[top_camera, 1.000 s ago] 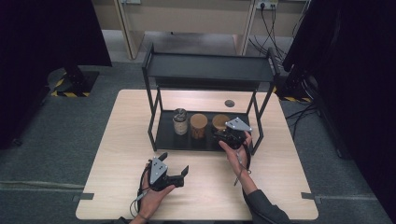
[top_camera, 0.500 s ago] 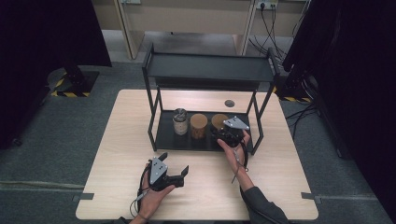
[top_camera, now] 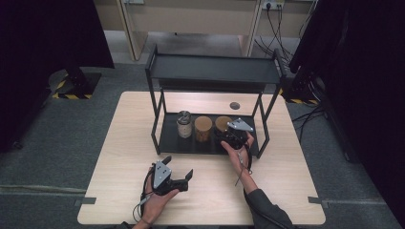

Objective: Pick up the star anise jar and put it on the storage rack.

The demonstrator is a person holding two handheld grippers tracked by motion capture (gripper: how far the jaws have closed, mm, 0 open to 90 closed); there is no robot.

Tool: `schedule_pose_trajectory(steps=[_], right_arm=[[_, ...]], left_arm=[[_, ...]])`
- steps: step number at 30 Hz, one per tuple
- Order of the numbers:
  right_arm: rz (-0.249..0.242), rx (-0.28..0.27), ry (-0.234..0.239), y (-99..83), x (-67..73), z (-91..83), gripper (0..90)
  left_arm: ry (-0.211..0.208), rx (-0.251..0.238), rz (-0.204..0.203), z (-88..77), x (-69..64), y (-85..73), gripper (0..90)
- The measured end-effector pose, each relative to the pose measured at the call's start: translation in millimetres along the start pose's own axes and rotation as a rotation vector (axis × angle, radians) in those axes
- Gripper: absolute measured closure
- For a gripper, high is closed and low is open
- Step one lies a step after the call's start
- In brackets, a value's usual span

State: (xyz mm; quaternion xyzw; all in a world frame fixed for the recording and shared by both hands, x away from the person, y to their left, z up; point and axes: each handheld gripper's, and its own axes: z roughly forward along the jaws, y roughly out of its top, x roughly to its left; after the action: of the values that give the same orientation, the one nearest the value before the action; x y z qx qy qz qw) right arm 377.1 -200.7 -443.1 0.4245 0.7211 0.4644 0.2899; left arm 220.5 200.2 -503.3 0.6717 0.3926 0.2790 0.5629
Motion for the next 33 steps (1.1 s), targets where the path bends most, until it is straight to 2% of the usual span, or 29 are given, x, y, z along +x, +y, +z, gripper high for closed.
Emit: schedule_pose_trajectory(steps=[27,30,33], right_arm=[[-0.017,0.001,0.009,-5.6,1.5,5.7,25.4],[-0.012,0.0,-0.005,-6.1,2.6,4.9,17.1],[-0.002,0.001,0.001,-7.0,1.1,3.7,12.7]], left_arm=[[0.001,0.0,0.003,-0.1,-0.3,-0.1,2.4],[0.0,0.0,0.002,0.0,-0.3,-0.1,2.4],[0.001,-0.001,0.002,-0.1,-0.3,-0.1,2.4]])
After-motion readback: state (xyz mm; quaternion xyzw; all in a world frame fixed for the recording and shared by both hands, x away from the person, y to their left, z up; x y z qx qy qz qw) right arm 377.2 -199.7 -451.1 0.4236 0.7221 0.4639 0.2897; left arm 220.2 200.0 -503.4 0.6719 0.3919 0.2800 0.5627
